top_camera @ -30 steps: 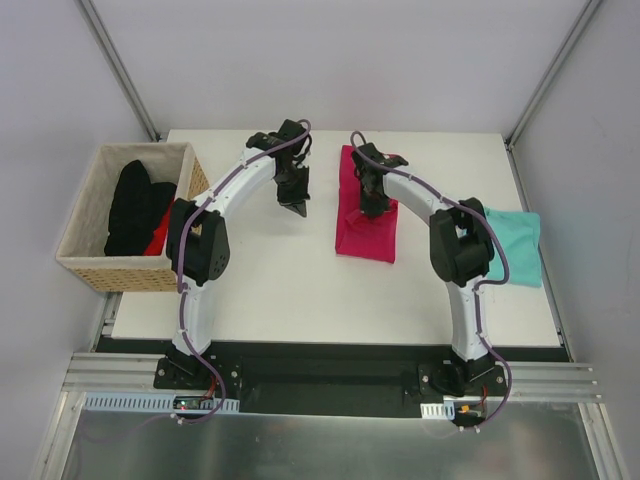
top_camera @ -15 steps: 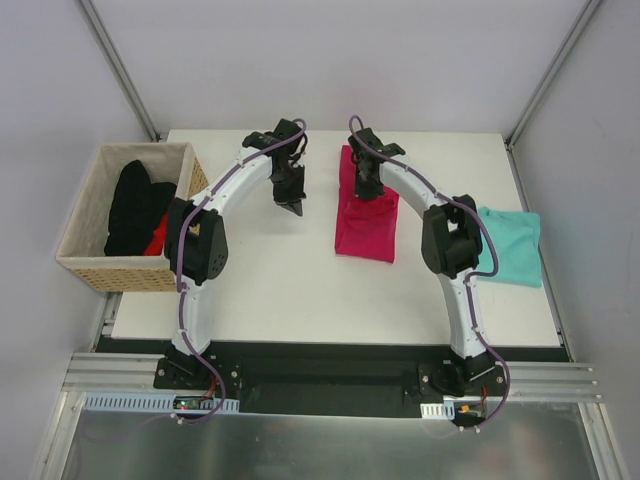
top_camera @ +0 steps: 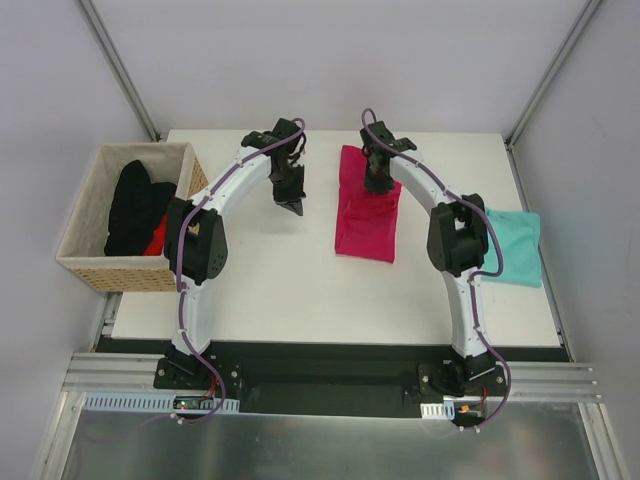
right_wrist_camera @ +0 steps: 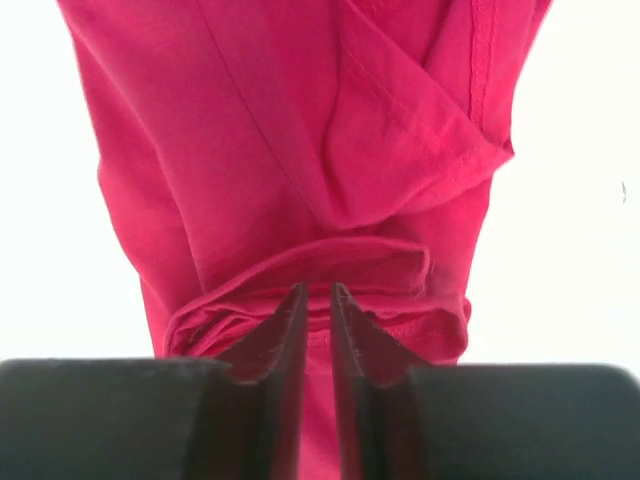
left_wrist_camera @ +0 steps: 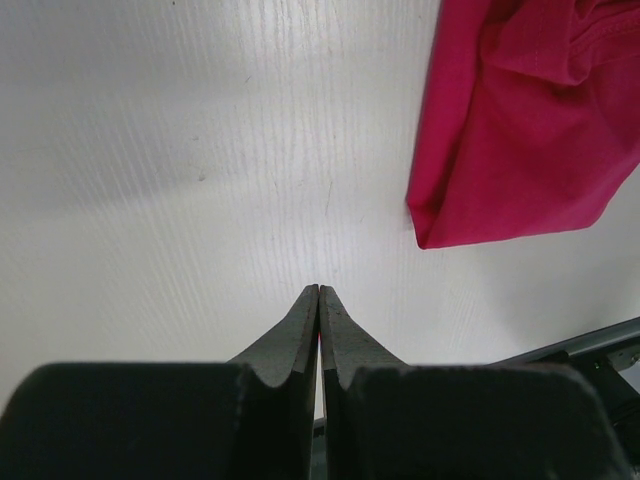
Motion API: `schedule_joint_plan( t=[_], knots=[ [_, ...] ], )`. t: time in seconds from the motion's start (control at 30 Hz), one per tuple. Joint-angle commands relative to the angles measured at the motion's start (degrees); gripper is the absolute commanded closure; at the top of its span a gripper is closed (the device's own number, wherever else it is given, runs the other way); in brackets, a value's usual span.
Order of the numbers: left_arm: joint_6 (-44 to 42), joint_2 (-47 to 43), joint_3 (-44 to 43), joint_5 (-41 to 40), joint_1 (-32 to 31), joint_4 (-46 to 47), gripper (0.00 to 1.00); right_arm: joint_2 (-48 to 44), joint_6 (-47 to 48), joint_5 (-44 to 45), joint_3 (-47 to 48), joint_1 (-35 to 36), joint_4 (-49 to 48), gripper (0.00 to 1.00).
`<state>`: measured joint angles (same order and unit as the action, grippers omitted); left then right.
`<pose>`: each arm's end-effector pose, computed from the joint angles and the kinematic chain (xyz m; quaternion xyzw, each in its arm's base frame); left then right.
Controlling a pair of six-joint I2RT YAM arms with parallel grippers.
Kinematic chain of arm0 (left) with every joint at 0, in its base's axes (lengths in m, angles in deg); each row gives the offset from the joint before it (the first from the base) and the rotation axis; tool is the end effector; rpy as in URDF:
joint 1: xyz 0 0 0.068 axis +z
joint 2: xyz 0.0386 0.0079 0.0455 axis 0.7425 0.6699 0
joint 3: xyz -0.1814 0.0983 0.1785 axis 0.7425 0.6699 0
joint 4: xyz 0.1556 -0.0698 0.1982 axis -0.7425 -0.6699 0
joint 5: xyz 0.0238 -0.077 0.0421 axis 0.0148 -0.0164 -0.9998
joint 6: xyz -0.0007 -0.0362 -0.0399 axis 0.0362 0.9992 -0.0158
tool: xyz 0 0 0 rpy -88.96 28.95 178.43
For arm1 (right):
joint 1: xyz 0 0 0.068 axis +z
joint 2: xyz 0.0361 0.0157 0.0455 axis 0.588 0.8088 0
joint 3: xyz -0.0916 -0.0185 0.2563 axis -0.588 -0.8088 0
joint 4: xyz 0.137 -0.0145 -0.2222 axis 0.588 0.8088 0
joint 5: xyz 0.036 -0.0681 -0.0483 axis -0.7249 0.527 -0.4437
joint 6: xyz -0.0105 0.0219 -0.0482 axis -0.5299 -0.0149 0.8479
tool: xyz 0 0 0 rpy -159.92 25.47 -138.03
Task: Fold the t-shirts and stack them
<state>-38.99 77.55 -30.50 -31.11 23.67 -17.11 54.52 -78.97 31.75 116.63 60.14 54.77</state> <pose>0.4099 -0.1937 0.2660 0.0378 0.9655 -0.1942 0.1692 0.4637 0.1990 0.2248 -0.0845 0.9479 -0.0180 0.3067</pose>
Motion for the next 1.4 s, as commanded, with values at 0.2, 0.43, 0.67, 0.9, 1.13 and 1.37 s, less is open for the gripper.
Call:
schedule_joint_plan(
  t=[0.2, 0.43, 0.67, 0.9, 1.13, 1.37],
  knots=[
    [-1.05, -3.72, -0.56, 1.13, 0.45, -0.8, 1.0, -9.2, -0.79, 3.4, -5.1, 2.77, 2.19, 0.64],
    [-0.62, -4.69, 0.67, 0.78, 0.45, -0.54, 1.0, -10.79, -1.93, 3.48, -7.3, 6.02, 2.28, 0.65],
    [0.18, -6.01, 2.87, 0.52, 0.45, 0.52, 1.0, -12.1, -2.19, 1.55, -10.98, 7.79, 0.18, 0.65],
    [0.7, -7.15, 5.07, -0.01, 0.45, 1.04, 1.0, -12.02, -0.62, -0.91, -12.84, 7.7, -3.17, 0.66],
    [1.14, -7.15, 4.98, -0.27, 0.45, 1.04, 1.0, -9.74, 0.61, -2.05, -11.17, 7.61, -3.26, 0.66],
    [1.58, -6.63, 5.33, -0.71, 0.45, 1.04, 1.0, -7.71, 2.98, -6.17, -10.02, 6.82, -3.87, 0.64]
  ],
)
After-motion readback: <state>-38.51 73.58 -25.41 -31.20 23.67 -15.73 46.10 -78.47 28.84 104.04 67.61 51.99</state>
